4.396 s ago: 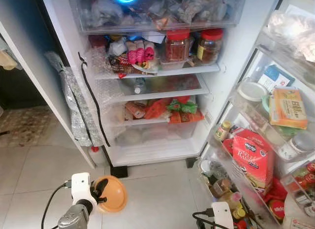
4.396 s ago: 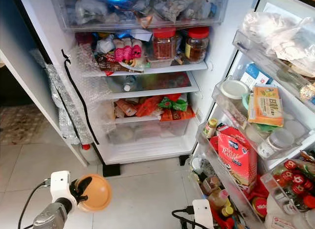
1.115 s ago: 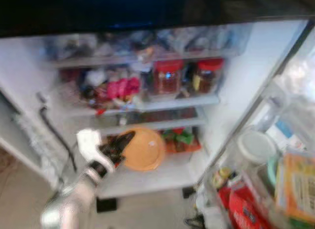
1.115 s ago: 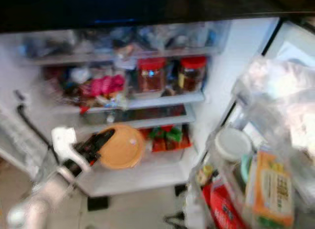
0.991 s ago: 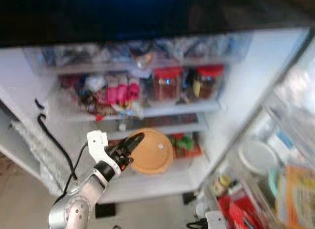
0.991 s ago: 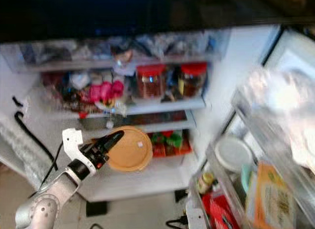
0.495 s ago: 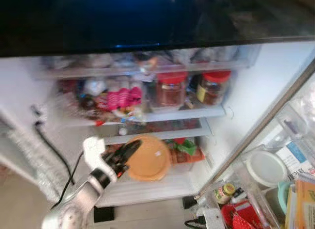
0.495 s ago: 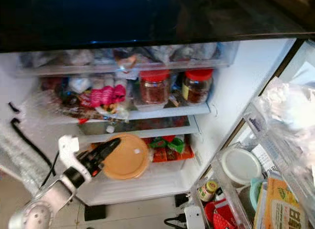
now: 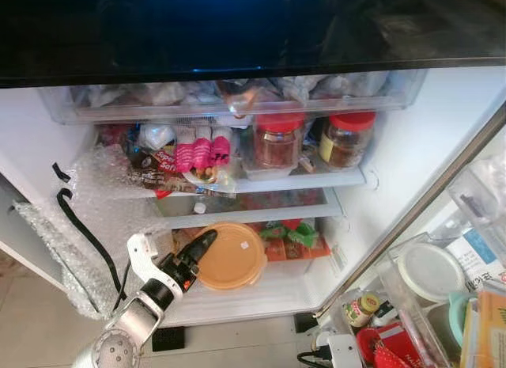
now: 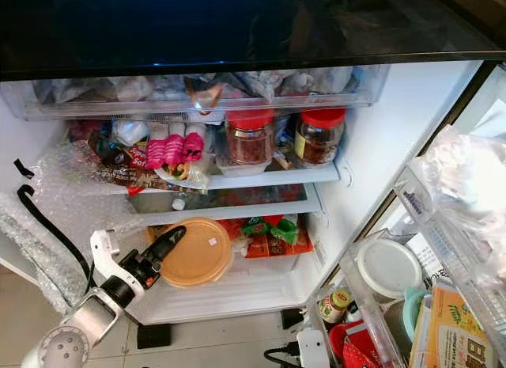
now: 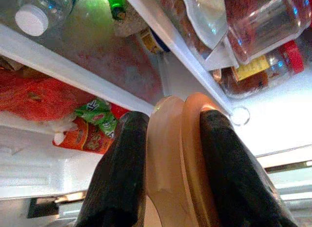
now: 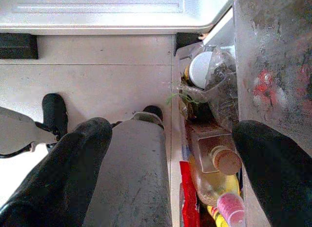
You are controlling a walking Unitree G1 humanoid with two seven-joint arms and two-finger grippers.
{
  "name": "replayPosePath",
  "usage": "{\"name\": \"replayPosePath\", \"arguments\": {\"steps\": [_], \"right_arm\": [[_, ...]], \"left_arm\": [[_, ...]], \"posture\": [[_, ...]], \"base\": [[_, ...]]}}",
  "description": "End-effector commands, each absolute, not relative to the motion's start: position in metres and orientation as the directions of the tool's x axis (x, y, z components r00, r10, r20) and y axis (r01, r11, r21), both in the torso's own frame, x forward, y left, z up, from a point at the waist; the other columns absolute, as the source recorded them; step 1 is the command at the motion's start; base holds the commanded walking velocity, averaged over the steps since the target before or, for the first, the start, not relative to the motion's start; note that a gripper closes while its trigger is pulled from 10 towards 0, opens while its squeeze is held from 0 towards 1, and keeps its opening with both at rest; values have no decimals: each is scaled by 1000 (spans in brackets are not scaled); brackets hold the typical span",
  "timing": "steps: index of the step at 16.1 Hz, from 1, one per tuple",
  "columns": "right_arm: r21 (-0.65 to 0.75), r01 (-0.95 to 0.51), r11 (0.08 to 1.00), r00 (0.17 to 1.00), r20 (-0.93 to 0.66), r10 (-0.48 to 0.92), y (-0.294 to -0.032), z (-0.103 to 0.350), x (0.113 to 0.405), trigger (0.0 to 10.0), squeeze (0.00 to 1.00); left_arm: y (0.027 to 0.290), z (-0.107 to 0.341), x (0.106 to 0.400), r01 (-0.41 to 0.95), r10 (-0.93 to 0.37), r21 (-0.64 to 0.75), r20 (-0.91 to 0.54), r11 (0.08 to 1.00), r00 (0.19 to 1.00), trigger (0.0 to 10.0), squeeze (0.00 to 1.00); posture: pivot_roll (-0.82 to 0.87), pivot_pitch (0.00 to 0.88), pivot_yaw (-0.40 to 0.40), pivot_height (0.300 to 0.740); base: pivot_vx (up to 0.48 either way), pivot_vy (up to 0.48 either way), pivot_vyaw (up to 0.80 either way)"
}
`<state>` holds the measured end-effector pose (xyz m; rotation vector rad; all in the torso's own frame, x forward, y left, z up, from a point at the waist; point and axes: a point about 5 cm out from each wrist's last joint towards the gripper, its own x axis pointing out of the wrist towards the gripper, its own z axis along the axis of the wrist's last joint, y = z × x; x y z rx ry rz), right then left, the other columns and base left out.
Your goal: Restocking fridge
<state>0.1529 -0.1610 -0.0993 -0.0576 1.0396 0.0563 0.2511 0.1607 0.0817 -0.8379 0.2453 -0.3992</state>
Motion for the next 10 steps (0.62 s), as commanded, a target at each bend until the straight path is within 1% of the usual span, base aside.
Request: {"name": "replayPosePath", "arguments": {"steps": [1, 10], "right_arm": [[-32, -61, 998, 467, -884, 0, -166, -104, 141, 10000, 0], [-33, -59, 998, 467, -884, -1, -165, -104, 141, 10000, 0]], "left_arm": [[161, 79, 251, 247, -437, -757, -56, 604, 898, 10000, 0], [162, 82, 257, 251, -415, -741, -41, 623, 909, 10000, 0]], "posture": [[-86, 115, -46, 740], [-87, 117, -45, 740]], "base": [[0, 0, 0], [0, 0, 0]]}}
